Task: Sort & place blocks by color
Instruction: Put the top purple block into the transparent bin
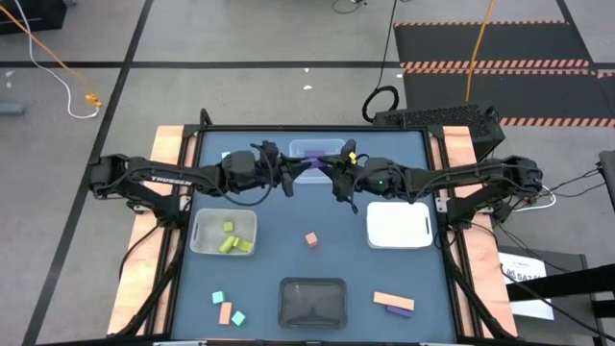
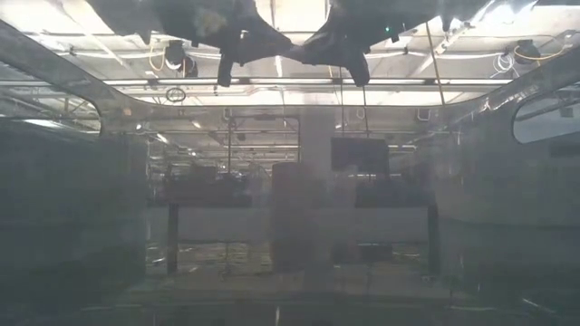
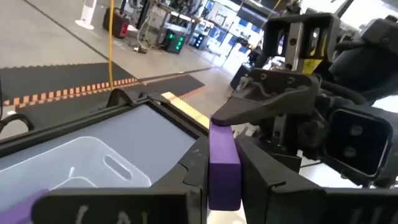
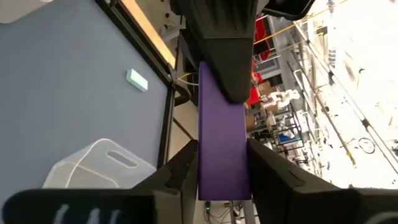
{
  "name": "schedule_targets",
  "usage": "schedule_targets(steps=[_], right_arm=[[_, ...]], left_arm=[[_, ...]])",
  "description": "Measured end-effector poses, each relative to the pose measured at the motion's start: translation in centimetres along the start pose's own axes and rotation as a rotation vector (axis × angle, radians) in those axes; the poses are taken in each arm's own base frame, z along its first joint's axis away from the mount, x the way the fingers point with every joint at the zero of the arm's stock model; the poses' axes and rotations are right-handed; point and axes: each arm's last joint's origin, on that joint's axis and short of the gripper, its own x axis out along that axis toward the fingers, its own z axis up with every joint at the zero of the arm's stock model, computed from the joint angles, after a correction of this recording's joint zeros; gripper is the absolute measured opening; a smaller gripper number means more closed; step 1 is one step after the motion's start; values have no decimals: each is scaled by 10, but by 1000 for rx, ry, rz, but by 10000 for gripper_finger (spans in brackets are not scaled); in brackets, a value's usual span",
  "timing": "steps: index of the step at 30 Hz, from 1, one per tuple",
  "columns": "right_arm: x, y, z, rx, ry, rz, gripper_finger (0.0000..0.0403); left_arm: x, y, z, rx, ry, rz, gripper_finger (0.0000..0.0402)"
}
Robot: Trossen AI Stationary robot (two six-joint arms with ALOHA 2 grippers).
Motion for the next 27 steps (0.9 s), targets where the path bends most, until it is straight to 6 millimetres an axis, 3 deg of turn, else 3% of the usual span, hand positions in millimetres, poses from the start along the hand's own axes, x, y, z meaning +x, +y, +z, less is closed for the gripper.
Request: schedule_targets(steps=[9,17,27], right_arm=[[0,1,-2,157,38,-1,156],[-5,17,-22,374,412,-61,185],[-21,44,-39,792,635,116,171]], left_arm=[[0,1,0,39,-6,3,53],[3,19,9,96,-25,72,53],[10,52,-2,122,108,223,53]])
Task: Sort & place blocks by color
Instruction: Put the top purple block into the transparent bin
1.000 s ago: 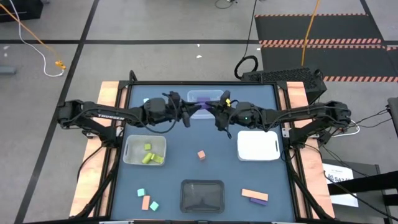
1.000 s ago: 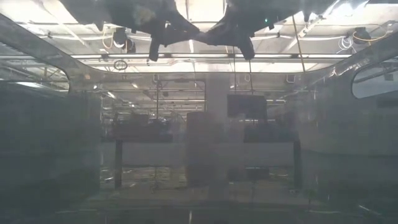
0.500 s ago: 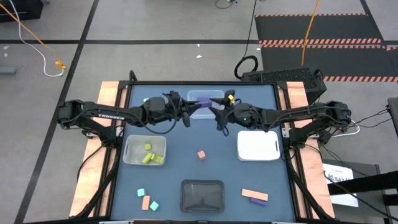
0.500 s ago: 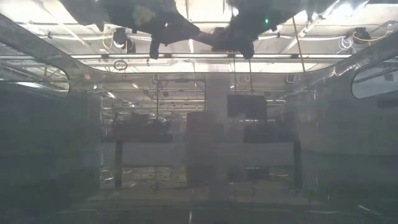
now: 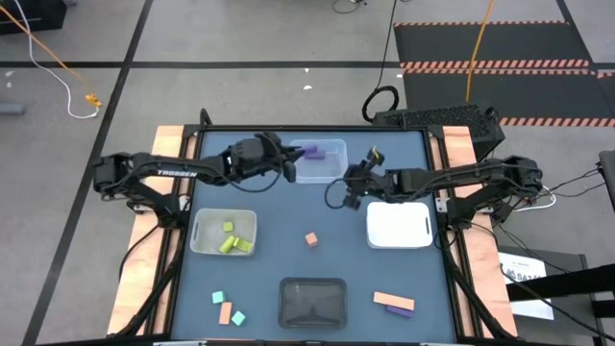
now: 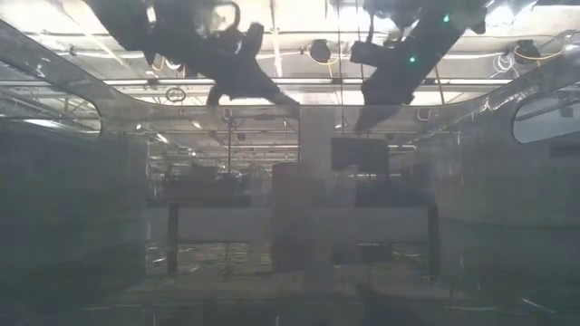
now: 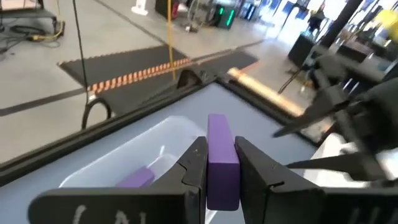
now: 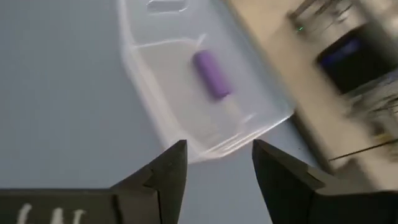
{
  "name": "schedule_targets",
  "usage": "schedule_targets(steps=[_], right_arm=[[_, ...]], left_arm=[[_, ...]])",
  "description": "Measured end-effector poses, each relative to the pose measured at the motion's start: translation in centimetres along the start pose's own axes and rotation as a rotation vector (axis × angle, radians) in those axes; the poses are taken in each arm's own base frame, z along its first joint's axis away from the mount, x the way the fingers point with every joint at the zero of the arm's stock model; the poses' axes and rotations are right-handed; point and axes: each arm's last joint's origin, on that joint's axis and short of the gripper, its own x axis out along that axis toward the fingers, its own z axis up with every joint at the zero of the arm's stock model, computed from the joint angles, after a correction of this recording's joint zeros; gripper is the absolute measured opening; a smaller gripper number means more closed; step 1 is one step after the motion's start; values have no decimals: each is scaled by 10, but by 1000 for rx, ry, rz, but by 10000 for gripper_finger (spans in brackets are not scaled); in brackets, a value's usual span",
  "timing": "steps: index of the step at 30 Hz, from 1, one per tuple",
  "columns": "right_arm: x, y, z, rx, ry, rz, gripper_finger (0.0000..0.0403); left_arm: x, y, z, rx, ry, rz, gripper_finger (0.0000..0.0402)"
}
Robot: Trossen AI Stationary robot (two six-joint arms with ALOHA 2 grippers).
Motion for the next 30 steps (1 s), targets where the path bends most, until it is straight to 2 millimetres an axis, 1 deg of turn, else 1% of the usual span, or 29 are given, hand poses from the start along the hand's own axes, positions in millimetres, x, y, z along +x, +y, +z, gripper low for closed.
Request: schedule_targets(steps=[3,7,9,13,17,20,23,27,28,30], right_arm=[[-3,6,-2,62,24,112,166],[-6,13,-2,70,31,250,164],[-6,14,1,78,7,285,164],[-7,16,13,142,-101,319,164],[-9,18,17,167,-123,419,164],[-9,20,15,215,-88,449,164],[-16,22,12,254,-56,501,164],[-35,22,9,365,18,631,164],[-41,22,8,401,54,679,164],[-51,21,2,471,186,787,164]], left_arm=[[11,3,-11,10,22,12,53],[27,8,-28,25,55,30,53],[32,11,-32,36,47,33,53],[41,15,-41,40,63,44,53],[44,17,-47,48,80,51,72],[44,17,-51,55,111,59,81],[44,18,-53,74,131,64,84],[44,18,-53,106,133,68,87],[44,19,-53,109,133,70,87],[44,19,-52,110,127,72,88]])
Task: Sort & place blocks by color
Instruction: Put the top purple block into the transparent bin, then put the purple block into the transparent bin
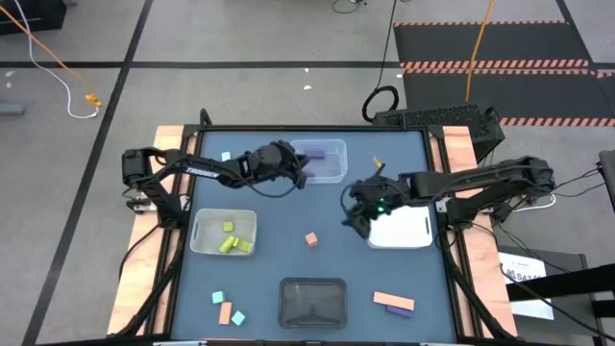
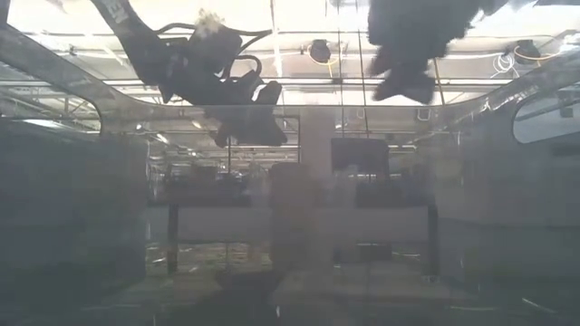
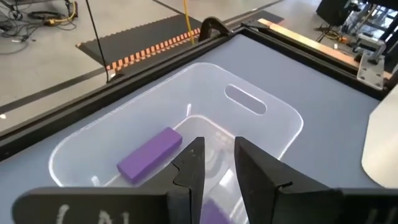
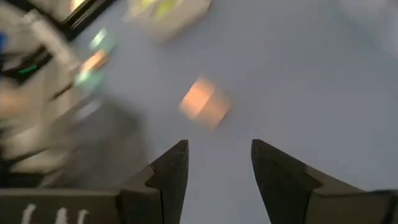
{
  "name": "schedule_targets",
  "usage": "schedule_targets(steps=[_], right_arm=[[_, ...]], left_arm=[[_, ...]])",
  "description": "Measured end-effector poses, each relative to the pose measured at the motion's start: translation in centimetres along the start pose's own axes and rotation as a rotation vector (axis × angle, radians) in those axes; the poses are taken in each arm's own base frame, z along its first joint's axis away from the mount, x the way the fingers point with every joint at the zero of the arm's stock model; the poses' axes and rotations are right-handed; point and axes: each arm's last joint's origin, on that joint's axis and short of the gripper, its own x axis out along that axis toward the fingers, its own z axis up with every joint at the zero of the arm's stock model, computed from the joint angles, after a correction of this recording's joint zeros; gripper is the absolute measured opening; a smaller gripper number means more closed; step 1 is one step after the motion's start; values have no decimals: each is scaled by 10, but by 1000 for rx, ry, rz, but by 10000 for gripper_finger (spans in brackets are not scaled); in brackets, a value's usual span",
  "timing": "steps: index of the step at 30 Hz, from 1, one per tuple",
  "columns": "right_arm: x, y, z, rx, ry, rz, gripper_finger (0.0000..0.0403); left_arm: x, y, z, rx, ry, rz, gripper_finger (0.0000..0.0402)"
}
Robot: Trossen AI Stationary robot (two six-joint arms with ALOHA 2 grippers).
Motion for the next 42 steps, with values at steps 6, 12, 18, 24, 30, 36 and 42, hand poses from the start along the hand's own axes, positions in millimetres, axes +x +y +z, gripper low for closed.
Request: schedule_targets(steps=[6,12,18,24,30,36,42], right_arm=[[-6,11,-38,241,353,14,164],[-11,15,-64,191,483,-110,164],[-9,14,-60,115,357,-184,164],[-8,11,-57,74,286,-245,164],[-6,10,-46,-210,127,-308,164],[-6,11,-43,-151,89,-300,166],[-3,30,-58,9,241,-109,193]], left_arm=[[-2,0,7,10,-50,-5,89],[-2,-1,12,4,-93,-18,90],[-2,-2,12,8,-93,-46,90],[-3,-4,17,-10,-142,-70,90],[-7,-9,23,6,-193,-95,90],[-10,-19,22,92,-216,-122,90],[-11,-23,22,145,-229,-128,90]])
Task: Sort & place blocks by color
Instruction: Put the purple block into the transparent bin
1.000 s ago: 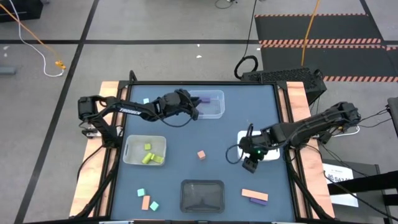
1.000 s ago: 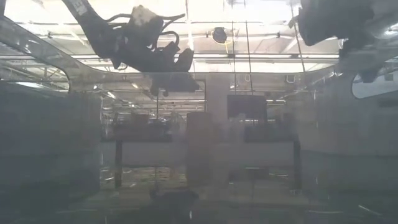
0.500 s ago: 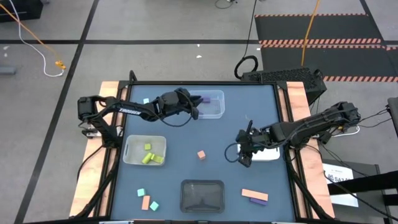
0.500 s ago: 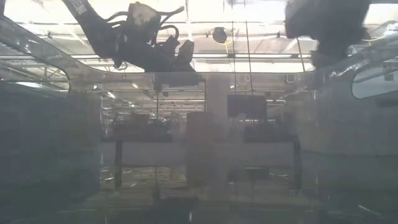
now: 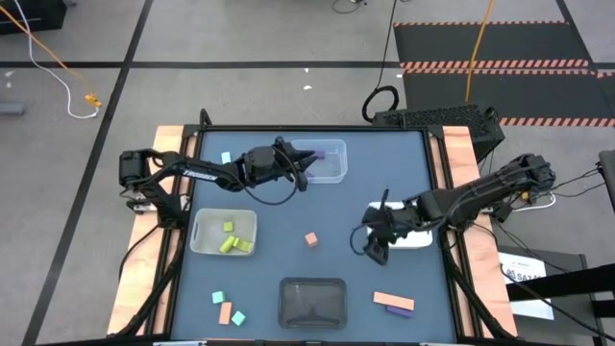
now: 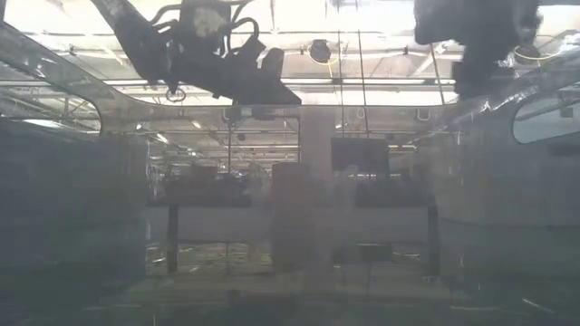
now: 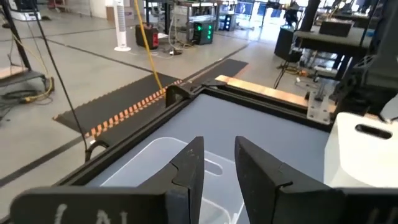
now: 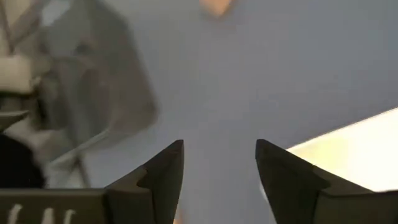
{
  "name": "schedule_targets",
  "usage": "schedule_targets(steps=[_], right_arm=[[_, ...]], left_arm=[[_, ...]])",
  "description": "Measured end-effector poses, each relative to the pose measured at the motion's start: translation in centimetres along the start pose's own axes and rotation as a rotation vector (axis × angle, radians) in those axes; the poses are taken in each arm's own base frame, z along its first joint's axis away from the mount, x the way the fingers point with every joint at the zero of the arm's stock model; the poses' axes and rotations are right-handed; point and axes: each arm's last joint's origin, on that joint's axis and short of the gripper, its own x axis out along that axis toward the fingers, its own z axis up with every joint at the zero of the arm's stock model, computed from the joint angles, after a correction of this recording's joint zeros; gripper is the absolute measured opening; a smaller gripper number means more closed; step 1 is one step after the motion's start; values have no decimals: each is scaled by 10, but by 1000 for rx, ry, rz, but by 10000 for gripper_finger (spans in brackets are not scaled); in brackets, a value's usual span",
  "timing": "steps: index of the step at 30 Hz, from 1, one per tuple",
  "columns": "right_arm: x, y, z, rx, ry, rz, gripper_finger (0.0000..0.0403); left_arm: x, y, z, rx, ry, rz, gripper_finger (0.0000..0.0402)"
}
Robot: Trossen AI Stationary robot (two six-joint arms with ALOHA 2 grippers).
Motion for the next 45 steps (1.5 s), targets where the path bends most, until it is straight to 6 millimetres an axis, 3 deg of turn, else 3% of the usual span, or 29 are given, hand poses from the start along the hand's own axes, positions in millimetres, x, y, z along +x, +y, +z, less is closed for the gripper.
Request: schedule_targets(steps=[9,19,26,34,45], right_arm=[[13,34,-46,-59,204,79,239],[46,64,-93,-6,274,64,232],[50,71,-118,-47,350,63,231],[57,73,-134,-114,382,44,231],[72,75,-141,-289,388,63,214]], left_arm=[[0,0,0,-3,2,0,90],[0,0,-1,-1,9,2,90],[0,0,-1,-14,12,1,90],[0,0,-5,-50,51,7,90],[-2,1,-16,-86,163,25,90]])
